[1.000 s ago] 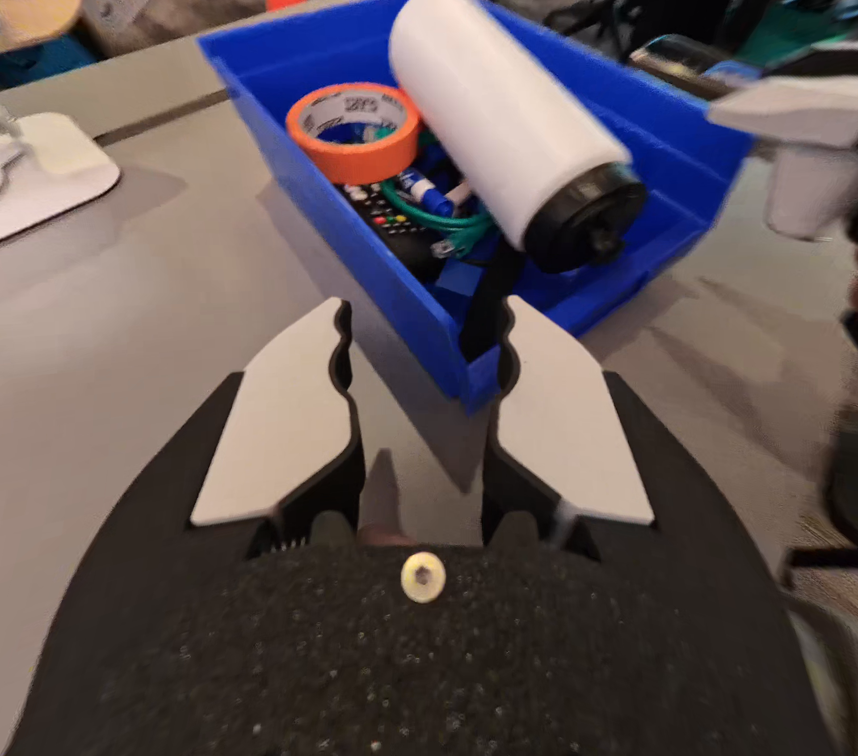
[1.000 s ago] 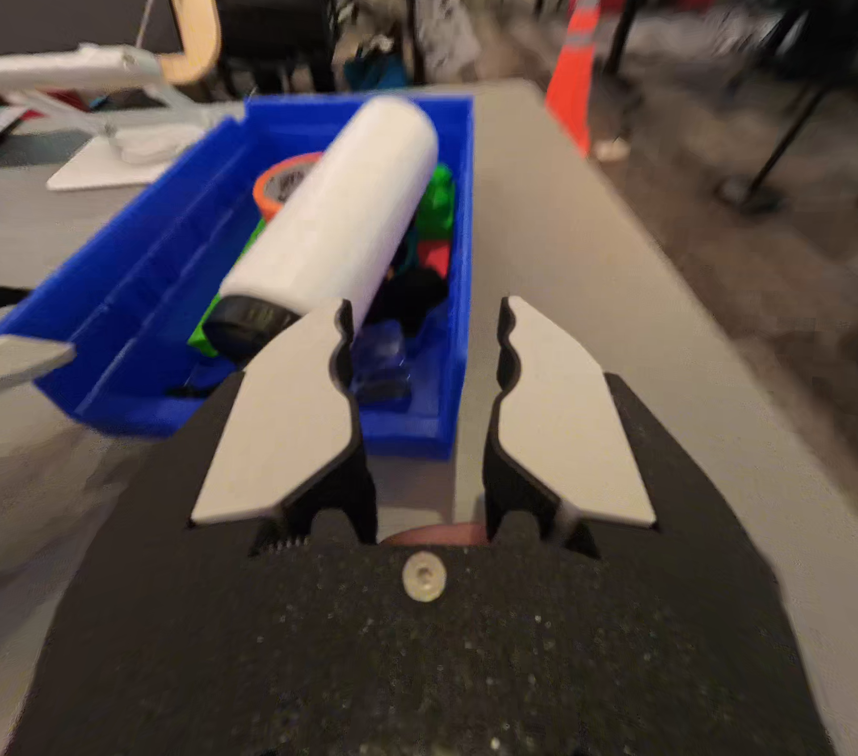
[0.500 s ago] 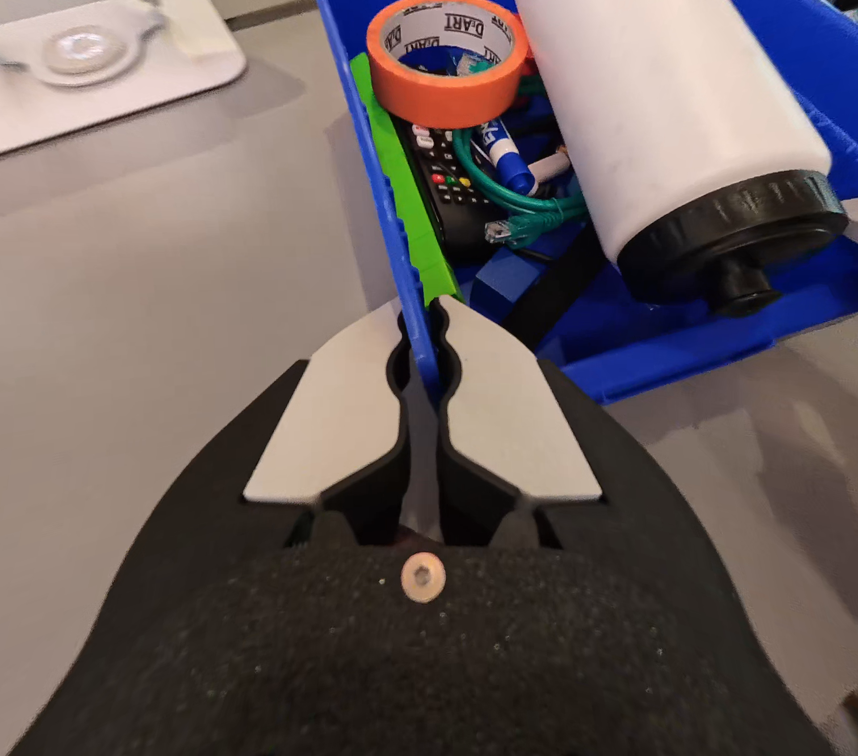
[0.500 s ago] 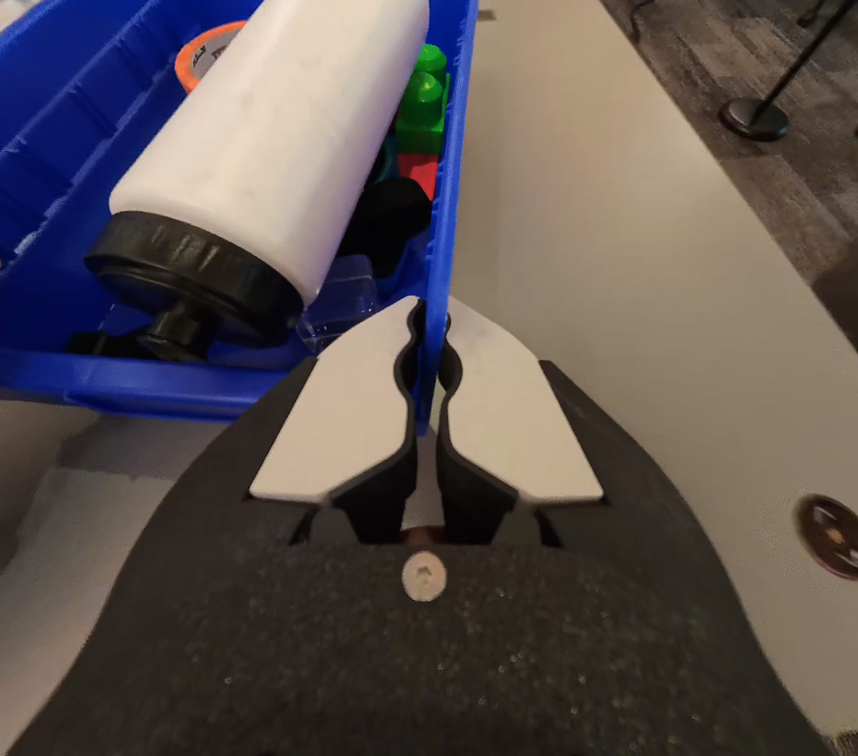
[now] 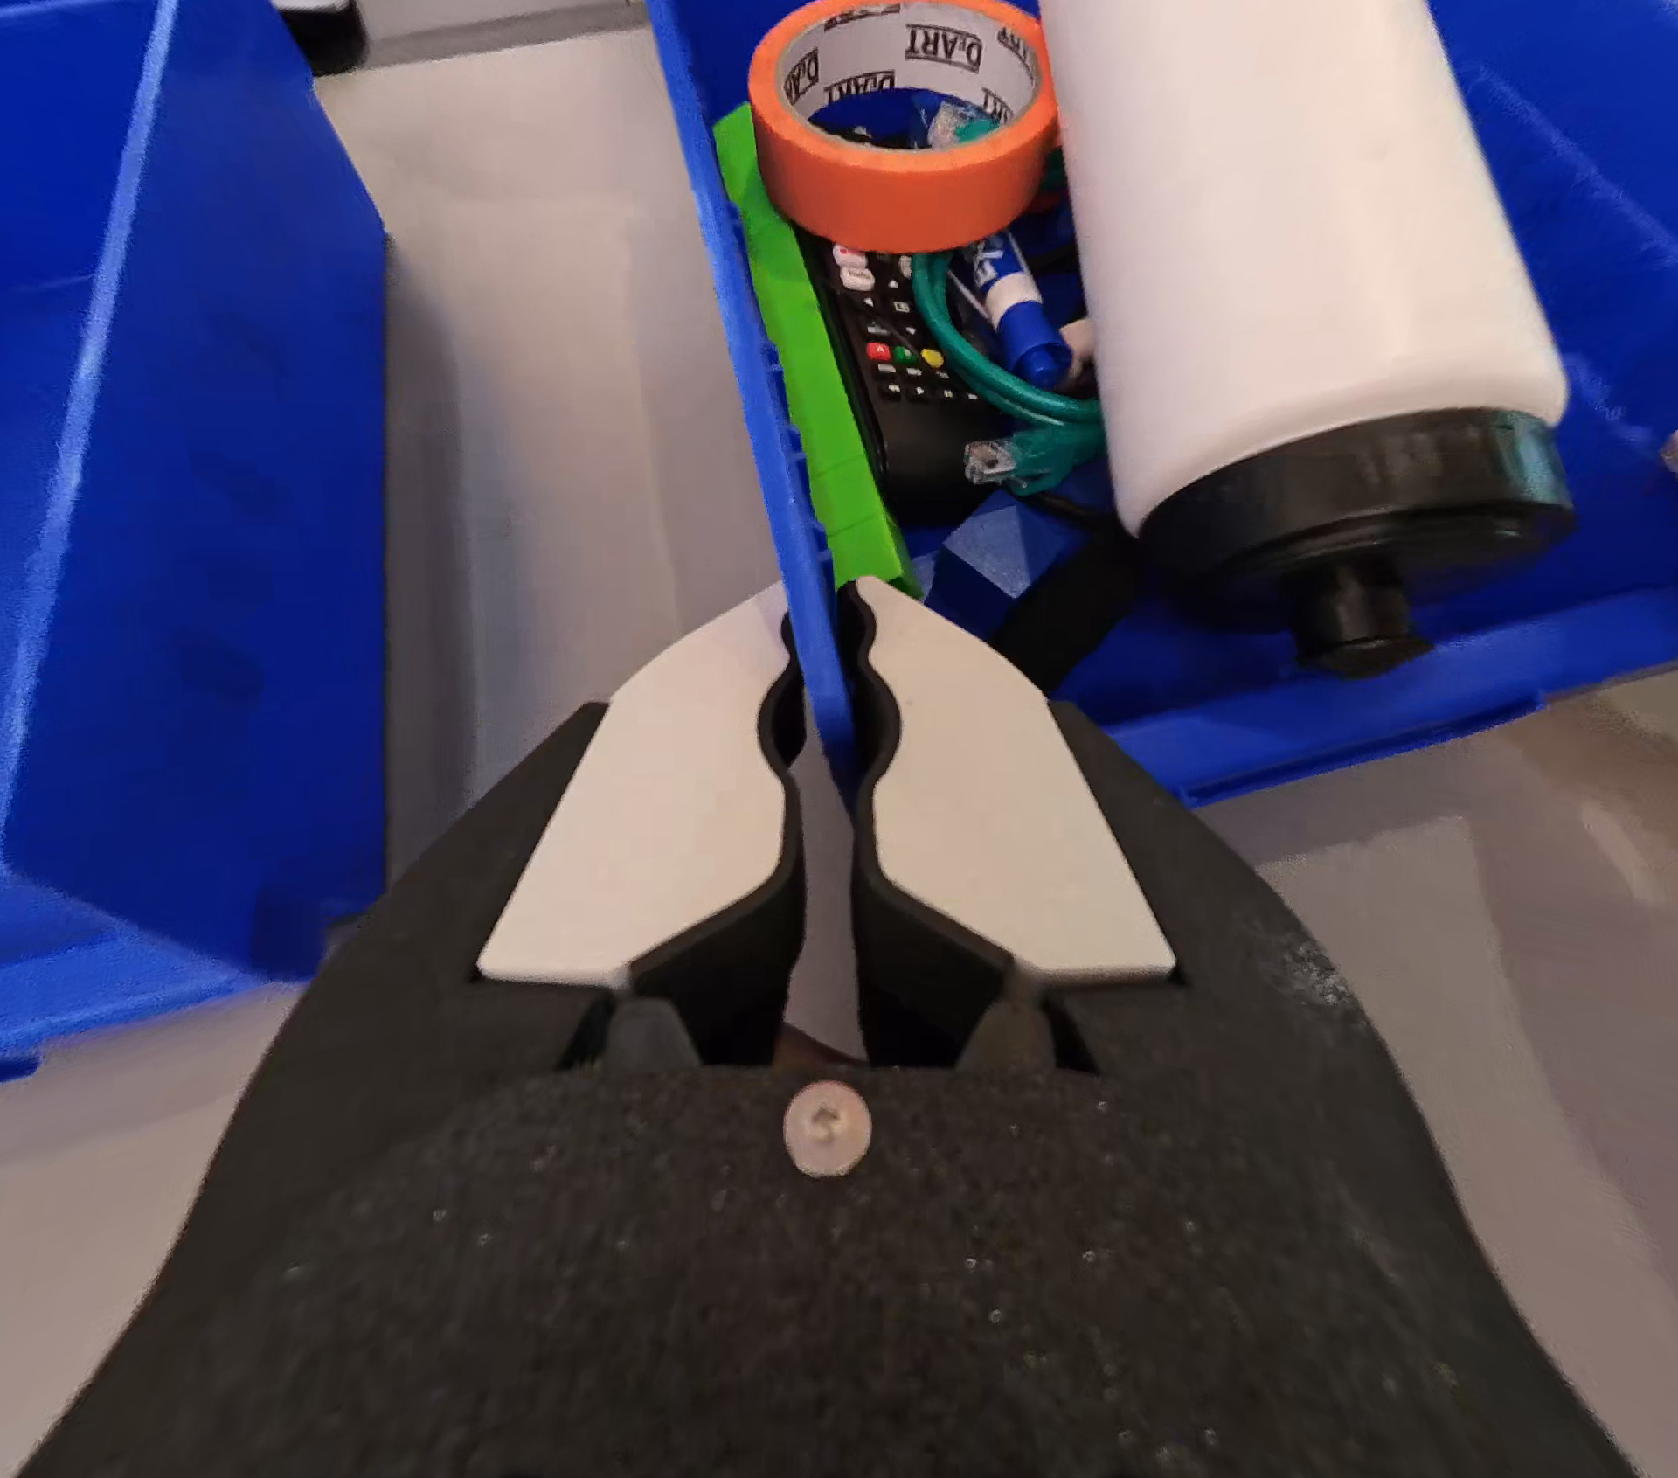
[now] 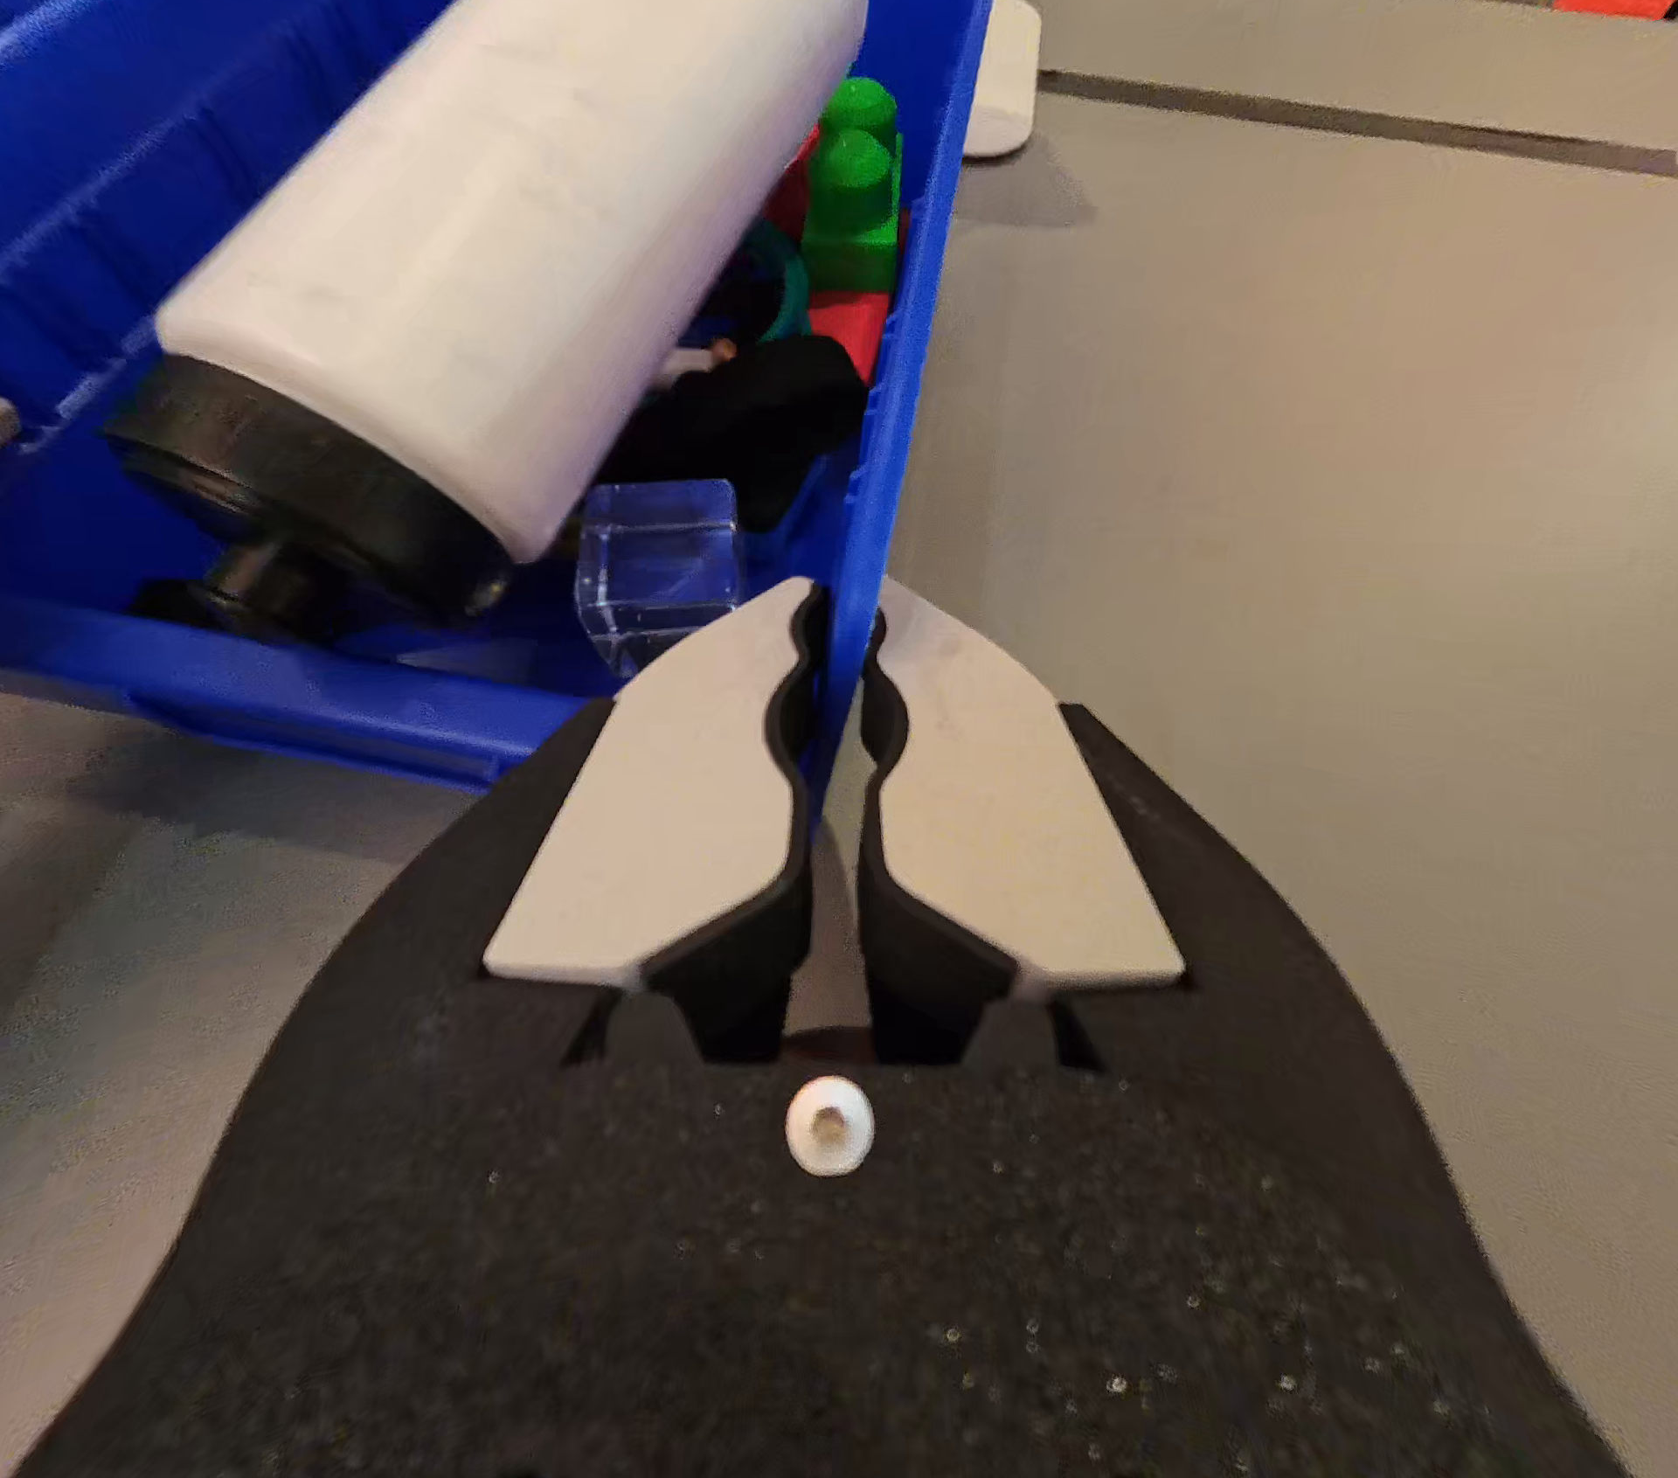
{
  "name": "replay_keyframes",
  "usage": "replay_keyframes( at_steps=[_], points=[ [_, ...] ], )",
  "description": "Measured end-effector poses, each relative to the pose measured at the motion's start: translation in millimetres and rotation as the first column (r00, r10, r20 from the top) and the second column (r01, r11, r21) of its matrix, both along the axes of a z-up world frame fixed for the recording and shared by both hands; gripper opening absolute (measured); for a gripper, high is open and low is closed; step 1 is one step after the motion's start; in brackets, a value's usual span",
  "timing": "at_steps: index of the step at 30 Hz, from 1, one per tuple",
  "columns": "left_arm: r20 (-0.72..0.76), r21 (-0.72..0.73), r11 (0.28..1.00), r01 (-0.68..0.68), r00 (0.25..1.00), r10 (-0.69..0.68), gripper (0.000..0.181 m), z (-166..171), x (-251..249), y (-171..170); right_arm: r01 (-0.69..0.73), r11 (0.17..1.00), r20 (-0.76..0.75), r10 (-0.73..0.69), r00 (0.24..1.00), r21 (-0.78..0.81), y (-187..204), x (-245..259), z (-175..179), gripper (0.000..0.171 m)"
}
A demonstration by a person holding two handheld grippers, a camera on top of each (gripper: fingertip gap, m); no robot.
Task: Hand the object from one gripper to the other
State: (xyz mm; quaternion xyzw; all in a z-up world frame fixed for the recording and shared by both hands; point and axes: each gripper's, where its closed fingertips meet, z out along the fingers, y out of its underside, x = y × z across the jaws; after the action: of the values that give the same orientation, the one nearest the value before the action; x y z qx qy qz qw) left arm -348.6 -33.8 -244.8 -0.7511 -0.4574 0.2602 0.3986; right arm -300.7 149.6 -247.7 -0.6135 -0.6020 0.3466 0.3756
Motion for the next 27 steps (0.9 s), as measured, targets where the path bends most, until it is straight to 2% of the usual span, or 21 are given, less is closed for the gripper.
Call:
replay_keyframes(
  at_steps=[5,7,8,9,10,12,14,16,17,19,21,23,26,27],
  points=[
    [0.008,0.035,0.997,0.073,0.997,-0.073,0.009,1,2,-1,-0.071,0.997,-0.011,0.071,0.997,-0.022,-3,5,1,0.009],
    [0.003,0.158,0.984,0.08,0.997,-0.081,0.018,19,9,-8,-0.141,0.99,-0.058,0.14,0.988,-0.027,-3,17,13,0.03],
    [-0.025,0.213,0.975,0.057,0.998,-0.053,0.032,33,11,-21,-0.181,0.983,-0.085,0.179,0.98,-0.019,-3,24,18,0.034],
    [-0.067,0.266,0.964,0.019,0.998,-0.001,0.028,50,11,-40,-0.222,0.975,-0.115,0.22,0.969,-0.003,-4,32,21,0.034],
    [-0.121,0.304,0.952,-0.024,0.991,0.063,0.016,67,10,-67,-0.241,0.97,-0.143,0.241,0.96,0.02,-2,38,24,0.034],
    [-0.22,0.359,0.932,-0.055,0.965,0.142,0.025,100,13,-120,-0.253,0.967,-0.178,0.253,0.951,0.026,1,42,30,0.034],
    [-0.246,0.281,0.949,-0.144,0.945,0.216,0.031,109,9,-179,-0.284,0.959,-0.206,0.28,0.938,0.013,-5,42,35,0.034],
    [-0.243,0.143,0.95,-0.276,0.921,0.304,0.036,100,-1,-244,-0.312,0.95,-0.212,0.306,0.928,0.004,-14,42,35,0.033],
    [-0.206,0.096,0.951,-0.295,0.928,0.309,0.037,90,-7,-266,-0.334,0.943,-0.216,0.325,0.921,-0.003,-21,42,36,0.034],
    [-0.093,0.052,0.958,-0.282,0.954,0.286,0.049,63,-20,-291,-0.387,0.922,-0.243,0.372,0.896,-0.016,-39,47,40,0.033],
    [-0.019,0.039,0.965,-0.258,0.966,0.259,0.054,41,-35,-302,-0.445,0.896,-0.28,0.425,0.861,-0.007,-60,52,47,0.031],
    [0.02,0.028,0.969,-0.246,0.969,0.246,0.052,23,-52,-306,-0.513,0.859,-0.306,0.491,0.816,0.01,-87,58,51,0.03],
    [0.036,0.033,0.975,-0.22,0.975,0.219,0.036,7,-73,-301,-0.605,0.796,-0.294,0.582,0.758,0.013,-130,66,46,0.031],
    [0.049,0.014,0.974,-0.228,0.973,0.227,0.023,2,-77,-302,-0.633,0.774,-0.285,0.608,0.742,0.001,-145,69,42,0.031]
  ],
)
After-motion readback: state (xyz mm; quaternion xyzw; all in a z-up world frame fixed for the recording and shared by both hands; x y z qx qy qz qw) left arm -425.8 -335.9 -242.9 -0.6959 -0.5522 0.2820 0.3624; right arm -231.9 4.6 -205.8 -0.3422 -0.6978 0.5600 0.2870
